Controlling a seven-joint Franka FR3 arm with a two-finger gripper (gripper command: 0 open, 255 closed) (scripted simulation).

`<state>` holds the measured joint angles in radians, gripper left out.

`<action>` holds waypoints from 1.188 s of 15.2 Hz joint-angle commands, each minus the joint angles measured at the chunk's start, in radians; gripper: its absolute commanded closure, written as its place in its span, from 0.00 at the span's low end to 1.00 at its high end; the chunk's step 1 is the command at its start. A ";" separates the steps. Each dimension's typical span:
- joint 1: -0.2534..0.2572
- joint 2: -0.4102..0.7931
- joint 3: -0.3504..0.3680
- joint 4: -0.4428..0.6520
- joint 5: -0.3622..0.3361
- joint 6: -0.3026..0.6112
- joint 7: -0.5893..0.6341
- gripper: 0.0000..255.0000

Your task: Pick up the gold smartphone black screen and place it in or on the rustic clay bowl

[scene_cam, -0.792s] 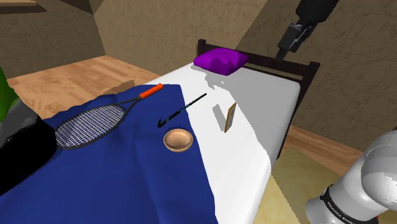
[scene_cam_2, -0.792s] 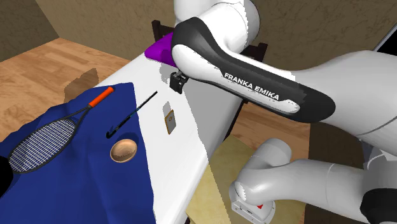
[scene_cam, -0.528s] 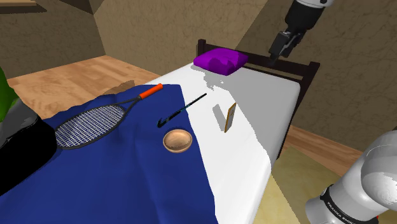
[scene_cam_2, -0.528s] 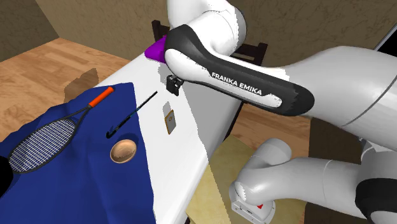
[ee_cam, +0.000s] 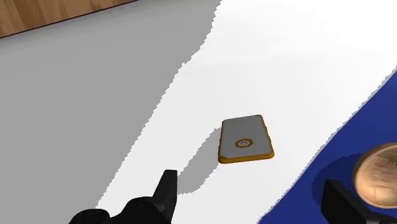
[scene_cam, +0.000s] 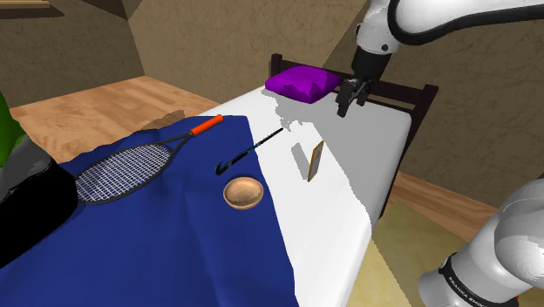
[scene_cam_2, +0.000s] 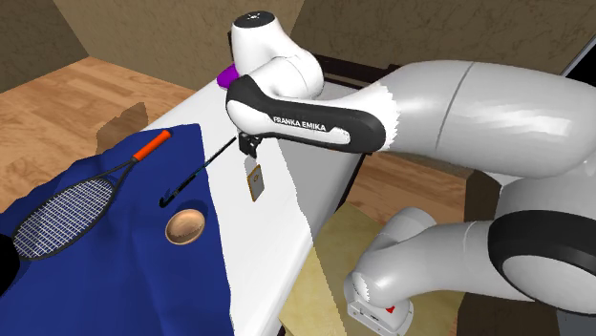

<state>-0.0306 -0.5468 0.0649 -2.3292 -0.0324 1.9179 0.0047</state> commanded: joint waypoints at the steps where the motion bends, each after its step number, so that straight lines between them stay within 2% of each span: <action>1: 0.000 0.065 0.003 -0.001 0.007 0.043 0.009 0.00; 10: 0.001 0.371 0.004 0.037 0.038 0.208 0.029 0.00; 18: 0.001 0.436 0.005 -0.010 0.037 0.313 0.033 0.00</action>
<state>-0.0283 -0.1209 0.0718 -2.3314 0.0055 2.2133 0.0399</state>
